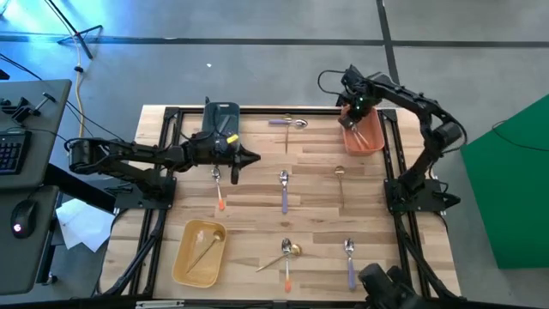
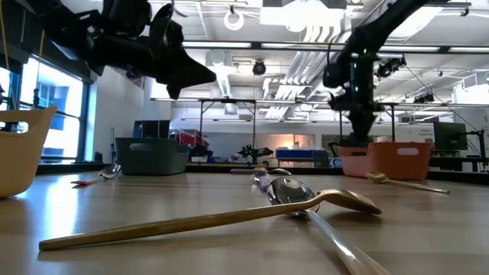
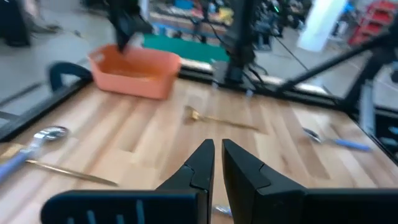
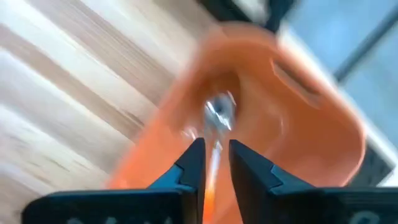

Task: Sort silverware by color (type)
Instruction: Put the bottom left gold spoon into the yellow bin

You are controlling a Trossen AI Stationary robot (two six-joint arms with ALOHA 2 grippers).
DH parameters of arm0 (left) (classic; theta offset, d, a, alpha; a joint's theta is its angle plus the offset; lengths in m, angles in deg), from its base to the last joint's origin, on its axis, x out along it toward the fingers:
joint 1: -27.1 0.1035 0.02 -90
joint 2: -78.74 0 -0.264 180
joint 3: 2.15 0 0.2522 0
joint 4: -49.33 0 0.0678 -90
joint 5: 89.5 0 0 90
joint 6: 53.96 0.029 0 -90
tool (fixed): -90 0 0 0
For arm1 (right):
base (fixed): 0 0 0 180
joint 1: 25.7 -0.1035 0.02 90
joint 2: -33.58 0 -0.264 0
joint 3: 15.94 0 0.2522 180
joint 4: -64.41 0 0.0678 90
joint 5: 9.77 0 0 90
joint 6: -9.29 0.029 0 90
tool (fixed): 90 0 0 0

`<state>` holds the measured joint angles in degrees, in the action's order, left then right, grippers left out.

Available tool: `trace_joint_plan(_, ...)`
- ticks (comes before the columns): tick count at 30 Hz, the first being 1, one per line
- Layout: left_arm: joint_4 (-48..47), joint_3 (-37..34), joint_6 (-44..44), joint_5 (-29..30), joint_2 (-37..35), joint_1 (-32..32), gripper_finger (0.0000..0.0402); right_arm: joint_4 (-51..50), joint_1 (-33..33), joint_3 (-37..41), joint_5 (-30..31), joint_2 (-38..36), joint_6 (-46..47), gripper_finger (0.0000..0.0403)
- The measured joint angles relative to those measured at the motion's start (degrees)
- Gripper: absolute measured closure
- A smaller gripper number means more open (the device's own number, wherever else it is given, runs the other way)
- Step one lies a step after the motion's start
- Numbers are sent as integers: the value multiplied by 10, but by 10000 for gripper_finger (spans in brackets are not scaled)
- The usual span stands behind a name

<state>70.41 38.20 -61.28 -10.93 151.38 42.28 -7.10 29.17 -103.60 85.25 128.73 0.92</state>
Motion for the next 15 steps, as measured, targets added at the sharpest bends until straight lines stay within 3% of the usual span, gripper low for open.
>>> trace_joint_plan(4,-63,37,16,35,0,-45,390,129,-41,82,-73,-98,-5,395)
trace_joint_plan(8,-111,65,20,66,0,-89,400,297,-96,210,-126,-208,27,393)
trace_joint_plan(15,-242,118,10,137,0,-177,401,601,-236,445,-101,-364,131,400)
